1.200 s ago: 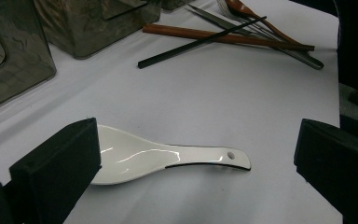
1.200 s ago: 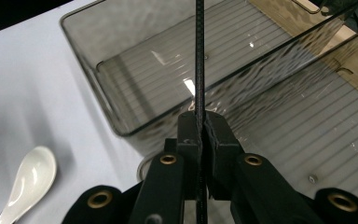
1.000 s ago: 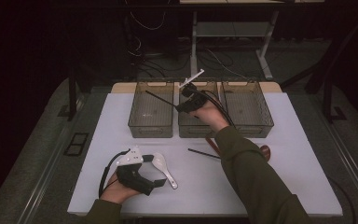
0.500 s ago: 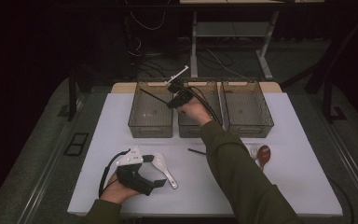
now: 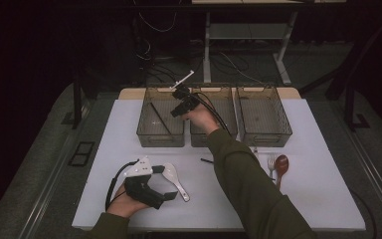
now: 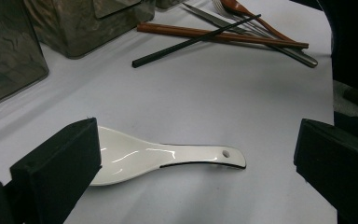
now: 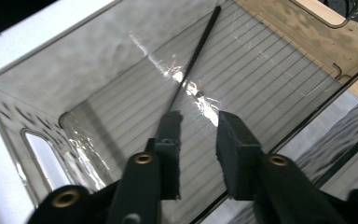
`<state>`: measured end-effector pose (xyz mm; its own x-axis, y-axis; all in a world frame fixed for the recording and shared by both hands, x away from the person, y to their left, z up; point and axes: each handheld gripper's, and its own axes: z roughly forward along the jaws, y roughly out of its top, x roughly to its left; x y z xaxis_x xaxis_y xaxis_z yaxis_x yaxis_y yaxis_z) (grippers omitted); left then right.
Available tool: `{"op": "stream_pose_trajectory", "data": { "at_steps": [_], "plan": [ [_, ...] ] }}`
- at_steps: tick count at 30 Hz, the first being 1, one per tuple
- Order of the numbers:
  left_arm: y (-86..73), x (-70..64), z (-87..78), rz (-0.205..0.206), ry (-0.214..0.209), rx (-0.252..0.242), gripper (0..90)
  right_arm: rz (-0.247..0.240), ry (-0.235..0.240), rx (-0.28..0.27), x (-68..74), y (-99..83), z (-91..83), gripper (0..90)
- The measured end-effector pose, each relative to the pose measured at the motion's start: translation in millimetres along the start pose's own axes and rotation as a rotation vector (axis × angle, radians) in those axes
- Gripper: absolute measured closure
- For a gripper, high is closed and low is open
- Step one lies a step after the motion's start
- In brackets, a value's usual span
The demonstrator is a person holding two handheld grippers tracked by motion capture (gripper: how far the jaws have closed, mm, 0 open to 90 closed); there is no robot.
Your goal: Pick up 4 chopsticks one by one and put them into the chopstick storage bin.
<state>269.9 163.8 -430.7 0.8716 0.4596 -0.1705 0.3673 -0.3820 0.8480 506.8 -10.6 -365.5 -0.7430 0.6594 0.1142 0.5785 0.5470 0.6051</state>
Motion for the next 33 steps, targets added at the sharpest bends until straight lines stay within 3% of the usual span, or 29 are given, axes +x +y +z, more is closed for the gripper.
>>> {"op": "stream_pose_trajectory", "data": {
  "at_steps": [5, 15, 19, 33],
  "plan": [
    [-0.2, -0.2, 0.3, 0.001, 0.002, -0.002, 0.0, 0.015, 0.022, -0.029, -3.3, -2.0, -8.2, 59.6],
    [-0.3, -0.2, 0.7, -0.006, 0.008, 0.001, 0.0, -0.013, 0.084, -0.073, -7.0, -19.1, -32.8, 47.6],
    [-0.3, -0.2, 1.2, -0.008, 0.009, 0.005, 0.0, -0.036, 0.087, -0.079, -5.5, -28.6, -43.3, 41.1],
    [-0.7, -0.7, 3.3, -0.014, 0.016, 0.011, 0.0, -0.139, 0.165, -0.109, -8.7, -68.3, -75.8, 37.9]
  ]
}}
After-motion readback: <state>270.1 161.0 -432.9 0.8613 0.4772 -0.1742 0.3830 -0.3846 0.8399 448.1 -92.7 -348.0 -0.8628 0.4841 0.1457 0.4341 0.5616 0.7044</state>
